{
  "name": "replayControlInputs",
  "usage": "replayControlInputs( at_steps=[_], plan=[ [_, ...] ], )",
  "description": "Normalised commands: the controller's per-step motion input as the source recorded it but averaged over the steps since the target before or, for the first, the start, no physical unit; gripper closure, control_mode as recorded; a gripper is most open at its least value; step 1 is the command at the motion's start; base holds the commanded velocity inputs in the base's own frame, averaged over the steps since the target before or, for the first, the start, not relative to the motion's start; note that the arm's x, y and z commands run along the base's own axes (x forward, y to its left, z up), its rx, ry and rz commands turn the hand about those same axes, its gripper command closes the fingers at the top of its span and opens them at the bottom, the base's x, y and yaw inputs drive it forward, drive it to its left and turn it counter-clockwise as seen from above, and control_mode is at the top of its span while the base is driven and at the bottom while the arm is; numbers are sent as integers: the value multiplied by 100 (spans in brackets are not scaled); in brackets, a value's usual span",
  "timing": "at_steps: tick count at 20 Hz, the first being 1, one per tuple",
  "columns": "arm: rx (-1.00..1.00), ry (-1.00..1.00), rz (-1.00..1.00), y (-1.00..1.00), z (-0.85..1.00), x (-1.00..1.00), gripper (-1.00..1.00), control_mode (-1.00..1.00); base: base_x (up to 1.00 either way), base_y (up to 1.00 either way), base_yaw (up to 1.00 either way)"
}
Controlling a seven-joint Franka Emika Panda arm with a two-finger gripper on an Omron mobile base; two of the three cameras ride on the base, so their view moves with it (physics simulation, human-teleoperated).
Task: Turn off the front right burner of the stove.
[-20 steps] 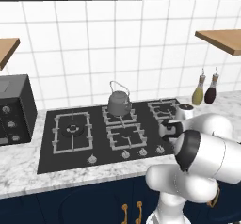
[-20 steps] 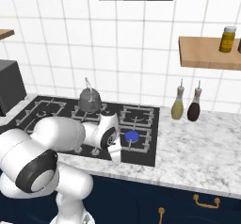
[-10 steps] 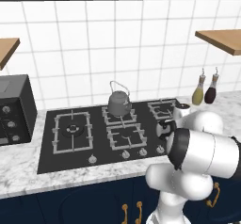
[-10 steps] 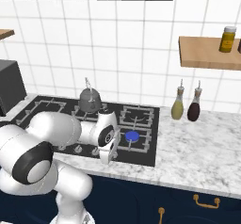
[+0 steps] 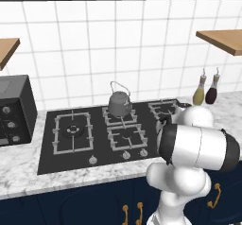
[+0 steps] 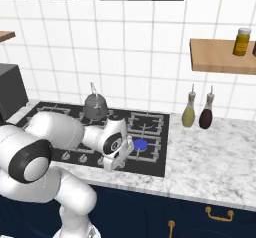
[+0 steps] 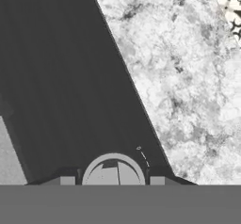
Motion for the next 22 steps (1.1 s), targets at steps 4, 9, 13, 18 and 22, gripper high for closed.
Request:
replayControlInputs(
  at_steps=[4, 9, 13, 18, 22],
  plan=[
    [0, 0, -99, 0, -10, 0, 100, -100, 0, 0, 0],
    [0, 0, -100, 1, -10, 1, 100, -100, 0, 0, 0],
    [0, -7, -100, 14, -6, 5, 100, -100, 0, 0, 0],
    [0, -8, -100, 24, -5, 6, 100, -100, 0, 0, 0],
    [0, -11, -100, 19, -5, 0, 100, -100, 0, 0, 0]
  ],
)
